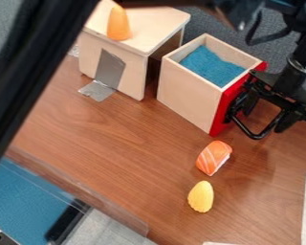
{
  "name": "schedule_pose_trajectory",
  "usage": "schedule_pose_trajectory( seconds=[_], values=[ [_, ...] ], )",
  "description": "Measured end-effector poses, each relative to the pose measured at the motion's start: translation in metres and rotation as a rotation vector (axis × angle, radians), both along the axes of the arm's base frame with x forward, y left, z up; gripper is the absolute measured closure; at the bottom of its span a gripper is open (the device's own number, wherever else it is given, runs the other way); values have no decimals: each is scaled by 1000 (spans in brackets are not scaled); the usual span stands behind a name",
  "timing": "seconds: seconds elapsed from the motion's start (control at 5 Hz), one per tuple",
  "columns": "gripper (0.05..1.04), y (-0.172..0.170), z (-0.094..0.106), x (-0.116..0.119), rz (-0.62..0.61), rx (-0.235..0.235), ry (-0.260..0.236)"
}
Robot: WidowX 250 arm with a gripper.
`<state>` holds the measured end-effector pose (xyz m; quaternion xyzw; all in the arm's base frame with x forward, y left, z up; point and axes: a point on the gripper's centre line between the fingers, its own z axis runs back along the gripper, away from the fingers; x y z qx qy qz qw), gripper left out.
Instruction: Open the drawer and move the drawer to right side of the table
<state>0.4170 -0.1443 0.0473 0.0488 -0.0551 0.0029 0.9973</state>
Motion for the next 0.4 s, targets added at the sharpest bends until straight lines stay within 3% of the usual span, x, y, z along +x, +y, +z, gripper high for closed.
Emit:
schedule_pose_trajectory(
  seconds=[0.2,0.4],
  values=[
    [82,2,31,-5,-18,-110,-48],
    [83,2,52,-12,-32,-156,-68]
  ],
)
